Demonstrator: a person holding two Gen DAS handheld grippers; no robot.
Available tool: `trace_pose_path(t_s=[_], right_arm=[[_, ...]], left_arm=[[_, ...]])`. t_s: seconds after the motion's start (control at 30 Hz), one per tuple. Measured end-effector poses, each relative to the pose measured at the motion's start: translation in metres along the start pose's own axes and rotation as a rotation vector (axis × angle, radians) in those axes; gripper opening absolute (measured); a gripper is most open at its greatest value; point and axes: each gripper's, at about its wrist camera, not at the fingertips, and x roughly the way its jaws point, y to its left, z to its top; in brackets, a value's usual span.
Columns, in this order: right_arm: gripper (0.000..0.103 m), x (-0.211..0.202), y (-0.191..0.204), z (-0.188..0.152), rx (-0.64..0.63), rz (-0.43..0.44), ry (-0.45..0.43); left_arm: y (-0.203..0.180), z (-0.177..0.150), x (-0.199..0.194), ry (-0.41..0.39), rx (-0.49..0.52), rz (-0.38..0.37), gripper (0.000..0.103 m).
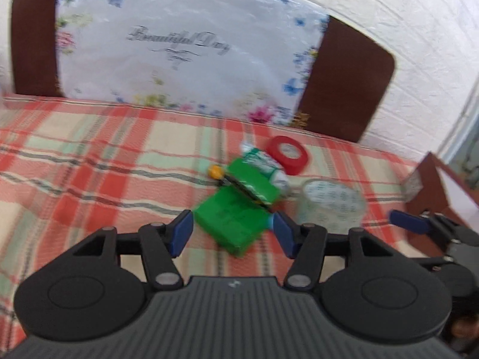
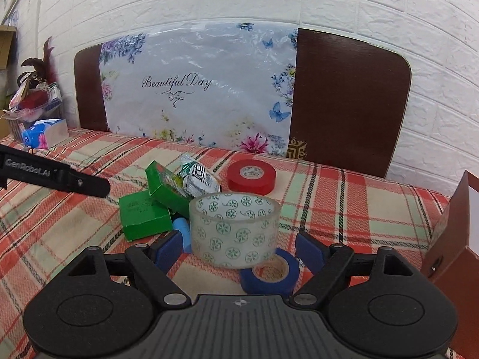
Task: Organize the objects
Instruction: 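Return the left gripper to the clear packing tape roll and grasp it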
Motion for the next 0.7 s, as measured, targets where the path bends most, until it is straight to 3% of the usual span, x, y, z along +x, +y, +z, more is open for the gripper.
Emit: trace_pose_path(t_s=[0.1, 0.23, 0.4, 0.7], right_arm=[[0.09, 0.017, -0.001, 0.006, -0.002, 0.004, 0.029], [0.093, 0.049, -0.003, 0.008, -0.033, 0.007, 0.066], [0.087, 0.073, -0.001, 0.005, -0.05, 0.034, 0.088], [0.087, 0.022, -0.017, -0.008, 0.009, 0.029, -0.003]], left_arm=[[-0.022, 0.003, 0.008, -0.009, 0.045, -0.049, 0.061], [-0.039, 0.01, 0.03, 0.025, 0.039, -0.065, 0.062], [-0.033, 0.014, 0.043, 0.055, -0.001, -0.067, 0.062], [-0.028, 0.005, 0.027, 0.067, 0.007, -0.088, 0.06]])
